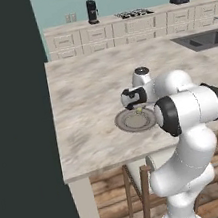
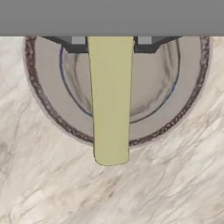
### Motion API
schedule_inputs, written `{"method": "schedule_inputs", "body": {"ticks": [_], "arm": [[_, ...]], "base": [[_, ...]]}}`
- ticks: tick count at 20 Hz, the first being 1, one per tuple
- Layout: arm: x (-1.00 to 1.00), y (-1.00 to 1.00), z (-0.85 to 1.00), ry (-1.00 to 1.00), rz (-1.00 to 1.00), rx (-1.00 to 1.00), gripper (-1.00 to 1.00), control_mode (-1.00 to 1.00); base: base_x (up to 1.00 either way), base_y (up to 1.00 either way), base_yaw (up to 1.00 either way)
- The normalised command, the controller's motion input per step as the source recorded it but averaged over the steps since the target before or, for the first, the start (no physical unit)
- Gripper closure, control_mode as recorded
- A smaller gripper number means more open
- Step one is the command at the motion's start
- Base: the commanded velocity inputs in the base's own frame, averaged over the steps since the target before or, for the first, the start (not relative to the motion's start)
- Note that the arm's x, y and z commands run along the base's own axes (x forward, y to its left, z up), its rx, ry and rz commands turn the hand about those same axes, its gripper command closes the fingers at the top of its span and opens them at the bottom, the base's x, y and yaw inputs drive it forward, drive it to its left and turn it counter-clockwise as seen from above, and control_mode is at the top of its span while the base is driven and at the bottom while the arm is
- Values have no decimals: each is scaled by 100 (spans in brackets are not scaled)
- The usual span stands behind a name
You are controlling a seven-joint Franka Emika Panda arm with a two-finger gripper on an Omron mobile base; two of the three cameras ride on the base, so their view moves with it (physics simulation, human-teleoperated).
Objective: Retrieve the butter from the fridge and place it on a plate on the dining table. Then retrieve the butter knife by the fridge and place it near the plate.
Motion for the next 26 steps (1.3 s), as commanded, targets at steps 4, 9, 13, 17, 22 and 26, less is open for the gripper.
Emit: {"method": "schedule_inputs", "body": {"ticks": [4,9,13,17,22,26], "arm": [[19,3,-35,3,0,-4,100,-100],[1,22,-13,7,-1,0,100,-100],[-1,11,-14,7,-6,0,100,-100],[1,0,-37,4,-6,0,100,-100],[1,0,-40,0,-4,0,100,-100],[0,0,-35,0,-3,0,100,-100]], "base": [[0,0,0],[0,0,0],[0,0,0],[0,0,0],[0,0,0],[0,0,0]]}}
